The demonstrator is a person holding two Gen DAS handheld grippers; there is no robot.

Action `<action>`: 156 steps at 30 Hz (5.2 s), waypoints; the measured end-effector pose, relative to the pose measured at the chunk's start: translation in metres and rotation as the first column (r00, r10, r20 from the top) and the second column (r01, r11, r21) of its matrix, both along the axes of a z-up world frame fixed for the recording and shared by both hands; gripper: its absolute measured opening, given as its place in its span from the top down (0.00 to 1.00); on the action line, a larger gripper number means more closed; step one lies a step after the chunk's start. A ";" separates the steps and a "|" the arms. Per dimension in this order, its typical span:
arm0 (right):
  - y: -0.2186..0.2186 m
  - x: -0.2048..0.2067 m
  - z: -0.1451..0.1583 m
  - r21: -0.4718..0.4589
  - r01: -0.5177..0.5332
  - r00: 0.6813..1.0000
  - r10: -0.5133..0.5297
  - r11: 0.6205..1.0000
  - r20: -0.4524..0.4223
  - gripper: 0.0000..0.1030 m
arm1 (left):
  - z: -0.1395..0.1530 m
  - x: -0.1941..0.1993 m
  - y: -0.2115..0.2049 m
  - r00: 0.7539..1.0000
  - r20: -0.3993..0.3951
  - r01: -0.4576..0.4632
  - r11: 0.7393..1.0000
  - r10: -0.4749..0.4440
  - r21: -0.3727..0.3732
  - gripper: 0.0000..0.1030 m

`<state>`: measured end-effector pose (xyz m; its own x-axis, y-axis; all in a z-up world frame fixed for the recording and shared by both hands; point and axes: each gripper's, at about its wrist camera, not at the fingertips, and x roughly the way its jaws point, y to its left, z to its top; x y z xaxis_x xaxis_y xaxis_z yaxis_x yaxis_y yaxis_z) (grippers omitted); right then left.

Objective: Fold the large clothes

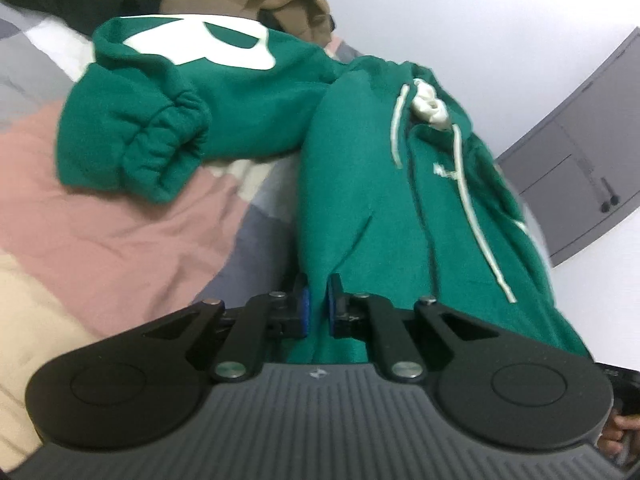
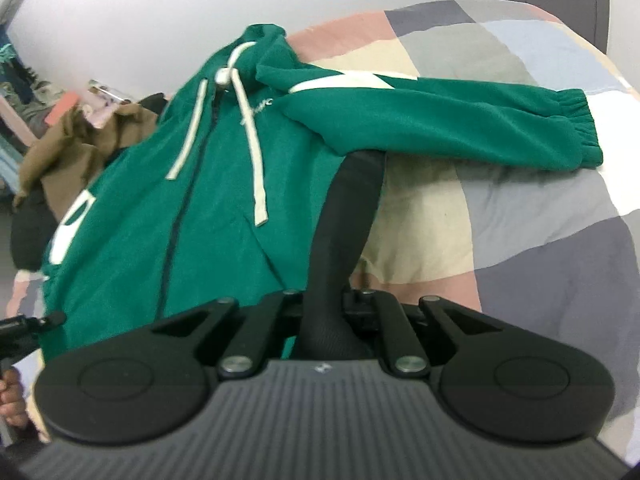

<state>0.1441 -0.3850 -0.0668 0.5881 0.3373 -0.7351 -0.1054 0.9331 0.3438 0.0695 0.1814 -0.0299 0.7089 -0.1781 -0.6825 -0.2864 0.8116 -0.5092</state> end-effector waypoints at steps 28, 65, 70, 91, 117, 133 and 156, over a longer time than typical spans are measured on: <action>-0.038 0.037 -0.026 0.236 0.226 0.967 -0.247 0.945 0.061 0.28 | 0.033 0.000 -0.044 0.987 0.158 -0.010 0.981 -0.022 0.195 0.42; -0.167 0.217 -0.065 0.290 0.559 0.741 -0.625 0.777 0.247 0.86 | -0.008 0.063 -0.079 0.999 0.040 0.031 0.990 -0.037 0.140 0.42; -0.217 0.249 -0.027 0.198 0.605 0.687 -0.631 0.771 0.361 0.90 | -0.009 0.080 -0.091 0.999 0.022 0.039 0.981 -0.044 0.192 0.42; -0.236 0.309 0.060 -0.019 0.600 0.666 -0.486 0.800 0.566 0.90 | -0.025 0.155 -0.112 0.996 -0.015 0.084 0.962 -0.083 0.261 0.42; 0.257 0.070 0.073 -0.456 -0.185 0.668 0.452 0.870 0.591 0.88 | 0.016 0.034 0.007 0.955 0.281 -0.115 0.992 0.096 0.049 0.42; 0.286 0.026 -0.012 -0.378 -0.475 0.777 0.581 0.795 0.244 0.35 | 0.023 0.034 -0.006 0.934 0.356 0.002 0.999 -0.020 0.050 0.42; 0.237 0.043 -0.059 -0.178 -0.312 0.900 0.351 0.933 0.259 0.37 | -0.030 0.075 -0.081 0.983 0.030 0.167 0.946 -0.182 0.279 0.42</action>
<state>0.1868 -0.1483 -0.1258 0.6475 0.4628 -0.6054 -0.4909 0.8610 0.1331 0.1443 0.1001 -0.0602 0.7210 -0.1137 -0.6836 -0.1059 0.9568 -0.2708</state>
